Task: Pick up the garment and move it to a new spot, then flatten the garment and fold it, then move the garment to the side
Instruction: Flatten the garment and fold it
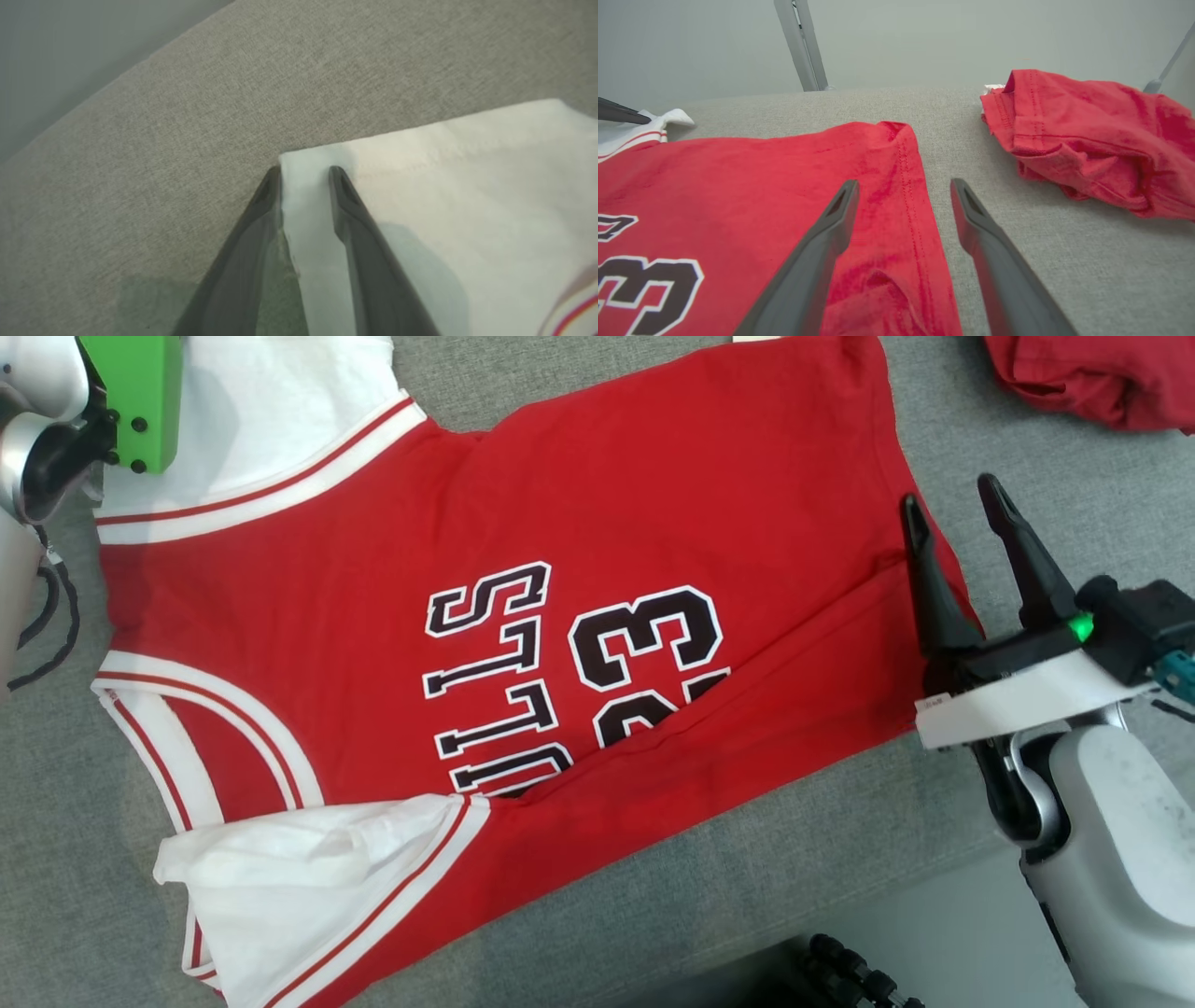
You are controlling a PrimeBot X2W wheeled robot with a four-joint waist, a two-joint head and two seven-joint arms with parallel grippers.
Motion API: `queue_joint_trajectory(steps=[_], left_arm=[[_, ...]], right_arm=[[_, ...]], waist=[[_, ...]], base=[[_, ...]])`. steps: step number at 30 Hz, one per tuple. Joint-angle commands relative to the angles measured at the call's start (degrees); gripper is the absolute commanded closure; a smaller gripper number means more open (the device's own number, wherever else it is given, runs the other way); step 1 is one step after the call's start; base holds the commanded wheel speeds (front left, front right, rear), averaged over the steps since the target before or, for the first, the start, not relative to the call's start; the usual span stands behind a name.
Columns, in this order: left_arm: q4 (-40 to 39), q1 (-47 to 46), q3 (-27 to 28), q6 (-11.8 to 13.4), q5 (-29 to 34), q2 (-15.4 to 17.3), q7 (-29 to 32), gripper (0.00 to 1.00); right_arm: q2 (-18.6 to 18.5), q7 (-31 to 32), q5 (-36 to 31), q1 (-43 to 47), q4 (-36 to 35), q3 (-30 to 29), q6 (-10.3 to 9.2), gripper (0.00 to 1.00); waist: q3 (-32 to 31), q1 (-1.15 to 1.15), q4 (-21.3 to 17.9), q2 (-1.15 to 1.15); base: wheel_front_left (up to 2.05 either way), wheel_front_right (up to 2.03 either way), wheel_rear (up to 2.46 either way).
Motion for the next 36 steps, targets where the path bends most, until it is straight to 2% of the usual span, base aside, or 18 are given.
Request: queue_joint_trajectory(steps=[1,3,7,14,17,23,28,29,30,31,33,34,36], left_arm=[[0.12,-0.32,-1.15,-0.1,-1.04,0.84,0.18,1.0],[0.1,-0.44,-1.51,-0.1,-1.5,1.22,-0.02,1.0],[0.39,-0.78,-2.89,-0.1,-2.46,1.77,-0.9,1.0],[0.0,-2.25,-5.32,-0.1,-4.42,2.01,-1.76,1.0],[-0.14,-2.73,-6.41,-0.1,-5.23,2.04,-2.1,1.0],[-0.61,-3.86,-8.22,-0.1,-6.29,2.55,-2.79,1.0],[-0.61,-4.47,-9.53,-0.1,-7.34,2.56,-3.58,1.0],[-0.57,-4.65,-10.03,-0.1,-7.73,2.76,-3.84,1.0],[-0.53,-4.76,-10.26,-0.1,-7.91,2.9,-3.87,1.0],[-0.46,-4.84,-10.45,-0.1,-8.05,3.01,-4.07,1.0],[-0.23,-4.9,-10.86,-0.1,-8.43,3.2,-4.4,1.0],[-0.13,-4.96,-11.08,-0.1,-8.54,3.3,-4.52,1.0],[0.09,-5.06,-11.49,-0.1,-8.84,3.41,-4.83,1.0]], right_arm=[[-0.84,-0.03,-0.65,-3.03,0.32,1.6,-0.09,0.0],[-1.25,-0.03,-0.63,-4.44,0.83,2.4,-0.09,0.0],[-3.03,1.11,0.05,-11.96,6.77,6.78,-0.09,0.0],[-4.51,11.68,2.73,-26.64,17.45,15.58,-0.09,0.0],[-4.83,16.01,4.36,-31.44,21.52,17.37,-0.09,0.0],[-6.73,21.22,7.48,-37.26,25.85,19.96,-0.09,0.0],[-7.77,24.73,9.9,-38.77,27.71,23.68,-0.09,0.02],[-8.19,25.65,11.08,-38.84,27.63,25.36,-0.09,0.14],[-8.48,25.72,11.27,-39.07,27.56,26.04,-0.09,0.32],[-8.63,25.65,11.64,-39.19,27.57,26.57,-0.09,0.55],[-8.77,25.54,11.99,-39.51,27.41,27.91,-0.09,0.82],[-9.0,25.32,12.26,-39.8,27.38,28.31,-0.09,1.0],[-9.46,25.43,12.65,-40.21,27.31,29.13,-0.09,1.0]], waist=[[0.12,0.0,-0.33,0.0],[0.16,0.0,-0.43,0.0],[0.1,0.0,-0.56,0.0],[0.34,0.0,0.49,0.0],[0.47,0.0,1.11,0.0],[0.72,0.0,1.82,0.0],[0.83,0.0,2.2,0.0],[0.85,0.0,2.16,0.0],[0.84,0.0,2.12,0.0],[0.81,0.0,2.08,0.0],[0.72,0.0,2.03,0.0],[0.65,0.0,2.01,0.0],[0.47,0.0,2.0,0.0]], base=[[0.0,0.0,0.0],[0.0,0.0,0.0],[0.0,0.0,0.0],[0.0,0.0,0.0],[0.0,0.0,0.0],[0.0,0.0,0.0],[0.0,0.0,0.0],[0.0,0.0,0.0],[0.0,0.0,0.0],[0.0,0.0,0.0],[0.0,0.0,0.0],[0.0,0.0,0.0],[0.0,0.0,0.0]])
